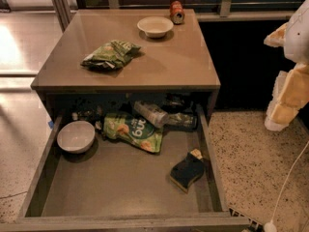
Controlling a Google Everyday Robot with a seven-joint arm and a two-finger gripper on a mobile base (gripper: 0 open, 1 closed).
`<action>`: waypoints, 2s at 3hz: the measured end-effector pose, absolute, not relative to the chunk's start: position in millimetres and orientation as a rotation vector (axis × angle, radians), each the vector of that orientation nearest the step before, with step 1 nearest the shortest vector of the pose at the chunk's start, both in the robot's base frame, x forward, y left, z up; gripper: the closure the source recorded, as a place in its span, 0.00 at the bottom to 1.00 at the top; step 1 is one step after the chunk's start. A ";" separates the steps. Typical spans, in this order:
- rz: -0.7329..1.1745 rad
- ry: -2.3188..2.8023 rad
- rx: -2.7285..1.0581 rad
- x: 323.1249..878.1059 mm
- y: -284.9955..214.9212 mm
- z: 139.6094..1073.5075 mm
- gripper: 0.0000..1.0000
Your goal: Place green jalapeno chip bag into top drawer
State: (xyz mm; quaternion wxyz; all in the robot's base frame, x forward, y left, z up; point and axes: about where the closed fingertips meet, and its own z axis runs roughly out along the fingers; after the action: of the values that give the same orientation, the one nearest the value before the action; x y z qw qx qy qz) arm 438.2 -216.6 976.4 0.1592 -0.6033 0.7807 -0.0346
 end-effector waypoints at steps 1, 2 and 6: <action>-0.108 2.227 -1.729 441.3 -215.7 977.0 0.00; -0.131 2.200 -1.759 457.5 -206.8 977.9 0.00; 0.052 1.682 -2.174 511.8 -84.1 955.1 0.00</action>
Offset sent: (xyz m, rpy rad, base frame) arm 0.0204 0.0048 -0.0017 -0.0364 -0.0046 0.0264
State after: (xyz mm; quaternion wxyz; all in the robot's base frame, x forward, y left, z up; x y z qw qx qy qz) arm 511.8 -84.1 955.1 0.1950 -0.7756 0.6001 0.0186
